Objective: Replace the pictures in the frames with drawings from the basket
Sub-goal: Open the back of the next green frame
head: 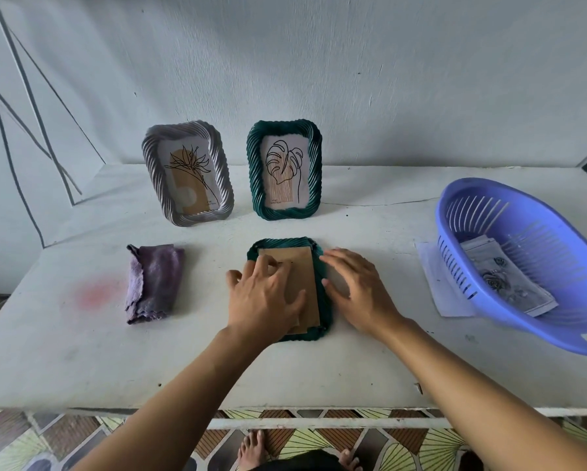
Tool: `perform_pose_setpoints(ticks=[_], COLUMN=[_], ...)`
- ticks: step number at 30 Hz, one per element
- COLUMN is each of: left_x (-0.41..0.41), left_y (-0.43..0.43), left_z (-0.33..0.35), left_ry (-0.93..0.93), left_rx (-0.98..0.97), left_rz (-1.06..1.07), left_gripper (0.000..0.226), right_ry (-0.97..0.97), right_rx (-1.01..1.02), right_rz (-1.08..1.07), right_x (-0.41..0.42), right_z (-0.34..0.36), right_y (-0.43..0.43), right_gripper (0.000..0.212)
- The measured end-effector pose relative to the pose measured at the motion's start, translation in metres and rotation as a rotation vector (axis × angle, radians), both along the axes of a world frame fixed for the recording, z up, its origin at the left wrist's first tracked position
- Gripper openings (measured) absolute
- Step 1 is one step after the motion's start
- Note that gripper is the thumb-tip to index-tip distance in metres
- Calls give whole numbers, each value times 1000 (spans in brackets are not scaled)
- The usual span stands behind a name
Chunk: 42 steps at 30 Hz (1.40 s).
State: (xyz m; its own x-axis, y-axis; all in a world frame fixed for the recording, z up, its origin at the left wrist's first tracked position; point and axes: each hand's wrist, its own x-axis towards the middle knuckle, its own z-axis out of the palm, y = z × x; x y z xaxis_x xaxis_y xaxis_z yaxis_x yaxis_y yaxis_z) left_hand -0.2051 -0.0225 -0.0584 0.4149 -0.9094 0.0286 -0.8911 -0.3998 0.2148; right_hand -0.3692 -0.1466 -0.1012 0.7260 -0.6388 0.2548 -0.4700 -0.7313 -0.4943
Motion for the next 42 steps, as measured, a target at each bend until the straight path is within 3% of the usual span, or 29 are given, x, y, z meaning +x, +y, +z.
perform_pose_setpoints(ticks=[6,12,16,22,31,37,42], left_x=[-8,-9,-10,-6,14,37,67], left_y=[-7,-9,-10,-8,0,18,48], left_z=[1,5,14,23,34,75,108], left_ry=[-78,0,180,579,738,659,416], left_rx=[49,41,9,-194,-362,-488,-457], left_rz=[-13,-18,25,183,218,237,249], left_gripper=[48,35,32,40,21,18,25], right_ry=[66,58,88,77,115,72,73], right_rx=[-12,11,-2,15,-3,28,61], right_rz=[-17,-9,19,19,25,3,-1], right_x=[1,0,0,-1,-1,-1,-1], right_z=[-1,-1,0,-3,-5,-6,-5], right_y=[0,1,0,-2,-2,0,0], right_gripper=[49,53,58,52,51,49,50])
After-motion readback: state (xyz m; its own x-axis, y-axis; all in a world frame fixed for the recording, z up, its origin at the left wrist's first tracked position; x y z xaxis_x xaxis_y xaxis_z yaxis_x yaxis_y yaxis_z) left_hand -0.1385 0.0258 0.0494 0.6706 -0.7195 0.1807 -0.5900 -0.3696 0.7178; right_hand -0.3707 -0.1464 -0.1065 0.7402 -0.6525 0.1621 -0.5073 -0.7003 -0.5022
